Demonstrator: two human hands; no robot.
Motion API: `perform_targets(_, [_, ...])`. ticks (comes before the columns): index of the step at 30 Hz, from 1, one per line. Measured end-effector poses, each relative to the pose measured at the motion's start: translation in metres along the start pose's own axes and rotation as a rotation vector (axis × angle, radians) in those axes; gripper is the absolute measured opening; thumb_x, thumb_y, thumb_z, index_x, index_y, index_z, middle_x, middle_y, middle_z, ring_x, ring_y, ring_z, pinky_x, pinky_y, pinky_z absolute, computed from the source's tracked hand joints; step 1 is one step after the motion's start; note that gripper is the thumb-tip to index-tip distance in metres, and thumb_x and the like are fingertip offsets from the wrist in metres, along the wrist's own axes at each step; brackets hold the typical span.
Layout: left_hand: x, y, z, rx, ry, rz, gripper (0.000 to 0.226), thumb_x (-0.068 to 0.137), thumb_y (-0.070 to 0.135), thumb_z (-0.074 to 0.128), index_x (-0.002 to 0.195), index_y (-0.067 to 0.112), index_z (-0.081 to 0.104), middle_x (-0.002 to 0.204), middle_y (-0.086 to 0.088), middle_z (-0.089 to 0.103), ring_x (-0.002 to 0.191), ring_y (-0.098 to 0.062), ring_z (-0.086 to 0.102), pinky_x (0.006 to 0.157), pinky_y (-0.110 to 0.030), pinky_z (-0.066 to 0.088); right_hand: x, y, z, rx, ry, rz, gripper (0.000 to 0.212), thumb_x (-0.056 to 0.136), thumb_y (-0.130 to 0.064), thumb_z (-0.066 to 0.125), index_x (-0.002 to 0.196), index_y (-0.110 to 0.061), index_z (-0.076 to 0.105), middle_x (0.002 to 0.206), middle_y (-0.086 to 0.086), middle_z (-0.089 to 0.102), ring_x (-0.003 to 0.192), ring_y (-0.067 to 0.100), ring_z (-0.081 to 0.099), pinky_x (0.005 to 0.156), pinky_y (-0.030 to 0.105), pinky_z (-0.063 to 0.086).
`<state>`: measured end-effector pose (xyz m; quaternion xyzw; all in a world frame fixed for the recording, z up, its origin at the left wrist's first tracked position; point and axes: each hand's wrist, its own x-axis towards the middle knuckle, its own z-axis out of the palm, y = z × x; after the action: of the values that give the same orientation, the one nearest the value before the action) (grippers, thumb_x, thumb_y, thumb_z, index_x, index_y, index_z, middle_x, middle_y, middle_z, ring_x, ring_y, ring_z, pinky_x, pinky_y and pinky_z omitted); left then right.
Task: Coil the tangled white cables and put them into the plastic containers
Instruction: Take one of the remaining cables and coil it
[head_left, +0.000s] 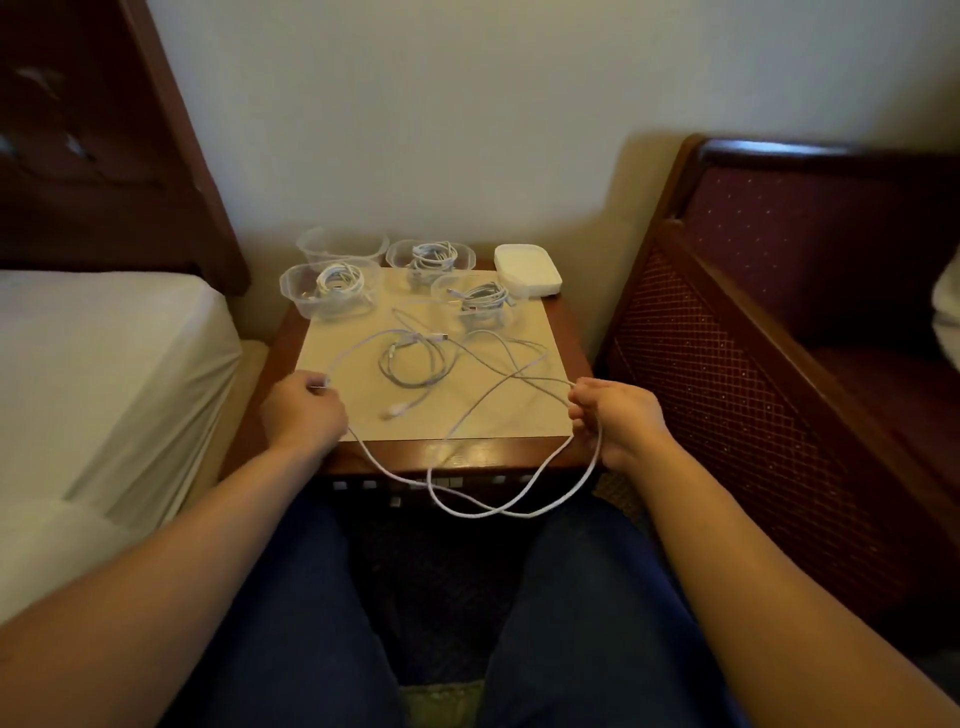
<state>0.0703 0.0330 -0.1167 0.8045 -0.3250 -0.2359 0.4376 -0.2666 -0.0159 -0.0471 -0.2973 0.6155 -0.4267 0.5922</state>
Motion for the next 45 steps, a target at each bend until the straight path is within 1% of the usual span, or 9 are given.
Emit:
perform_targets(7, [-0.079, 0.047, 0.005, 0.015, -0.065, 0.412, 0.039, 0.093, 0.014, 0.065, 0.131, 0.020, 0.058, 0.138, -0.001, 0.047, 0.121, -0.025, 0.055, 0.103, -0.044, 0.048, -0.026, -0.028, 0.021, 0.368, -0.330, 0.113, 0.015, 0.105, -0.013, 0.048, 0.109, -0.010, 0.063, 0.078, -0.005, 0.068, 0.045, 0.001, 0.047, 0.042, 0.016, 0.035])
perform_targets(11, [-0.118, 0.035, 0.012, 0.023, -0.368, 0.807, 0.039, 0.095, 0.049, 0.057, 0.126, 0.026, 0.063, 0.139, 0.008, 0.052, 0.128, -0.009, 0.051, 0.106, -0.034, 0.042, -0.033, -0.034, 0.027, 0.689, -0.394, 0.128, 0.022, 0.106, -0.008, 0.040, 0.117, -0.010, 0.060, 0.084, -0.006, 0.064, 0.051, 0.001, 0.048, 0.045, 0.017, 0.037])
perform_targets(15, [-0.124, 0.018, 0.023, 0.549, -0.345, 1.064, 0.049, 0.087, 0.074, 0.046, 0.123, 0.044, 0.063, 0.165, 0.005, 0.022, 0.152, -0.025, 0.016, 0.115, -0.053, 0.019, -0.034, -0.037, 0.027, 0.863, -0.345, 0.187, 0.036, 0.102, 0.003, 0.036, 0.132, -0.009, 0.052, 0.094, 0.005, 0.067, 0.058, 0.006, 0.054, 0.050, 0.022, 0.044])
perform_targets(21, [-0.125, 0.033, 0.017, 0.586, -0.366, 0.953, 0.043, 0.086, 0.066, 0.047, 0.122, 0.048, 0.061, 0.167, 0.009, 0.011, 0.155, -0.025, -0.005, 0.118, -0.058, 0.007, -0.051, -0.034, 0.038, 0.884, -0.450, 0.213, 0.027, 0.106, -0.003, 0.036, 0.114, 0.002, 0.060, 0.089, 0.007, 0.069, 0.067, 0.009, 0.059, 0.063, 0.024, 0.045])
perform_targets(28, [-0.061, 0.040, -0.020, 1.229, -0.460, 0.577, 0.057, 0.089, 0.074, 0.043, 0.142, 0.050, 0.045, 0.170, 0.000, -0.006, 0.151, -0.038, -0.026, 0.115, -0.069, -0.013, -0.044, -0.043, 0.026, 0.441, -0.286, 0.035, 0.035, 0.105, -0.003, 0.036, 0.137, -0.017, 0.043, 0.096, 0.001, 0.069, 0.052, 0.005, 0.049, 0.053, 0.023, 0.033])
perform_targets(33, [-0.015, 0.034, -0.059, 0.977, -0.159, 0.347, 0.039, 0.091, 0.049, 0.056, 0.130, 0.046, 0.057, 0.163, 0.002, 0.028, 0.152, -0.030, 0.009, 0.118, -0.058, 0.016, -0.029, -0.040, 0.007, 0.424, -0.130, 0.048, 0.027, 0.105, -0.003, 0.035, 0.123, -0.014, 0.052, 0.092, 0.001, 0.066, 0.054, 0.006, 0.041, 0.051, 0.023, 0.027])
perform_targets(37, [-0.037, 0.035, -0.043, 0.704, -0.040, 0.492, 0.032, 0.085, 0.028, 0.065, 0.114, 0.042, 0.064, 0.160, 0.002, 0.034, 0.151, -0.028, 0.016, 0.117, -0.056, 0.016, -0.042, -0.032, 0.019, 0.260, -0.251, 0.112, 0.025, 0.101, -0.004, 0.039, 0.106, -0.005, 0.064, 0.084, -0.002, 0.062, 0.048, 0.004, 0.037, 0.048, 0.021, 0.026])
perform_targets(41, [-0.076, 0.048, -0.015, 0.340, -0.117, 0.832, 0.051, 0.082, 0.015, 0.068, 0.127, 0.034, 0.058, 0.156, 0.005, 0.039, 0.147, -0.020, 0.029, 0.110, -0.052, 0.026, -0.060, -0.032, 0.030, -0.054, -0.400, 0.031, 0.034, 0.092, -0.004, 0.044, 0.116, -0.005, 0.068, 0.072, 0.000, 0.062, 0.047, 0.008, 0.035, 0.045, 0.022, 0.027])
perform_targets(45, [-0.095, 0.076, 0.005, 0.317, -0.279, 0.817, 0.071, 0.093, 0.031, 0.064, 0.153, 0.041, 0.028, 0.165, 0.014, 0.022, 0.154, -0.016, 0.012, 0.115, -0.052, 0.017, -0.069, -0.034, 0.033, -0.235, -0.593, -0.066, 0.038, 0.091, -0.005, 0.044, 0.116, -0.006, 0.072, 0.072, 0.002, 0.057, 0.051, 0.011, 0.035, 0.046, 0.023, 0.027])
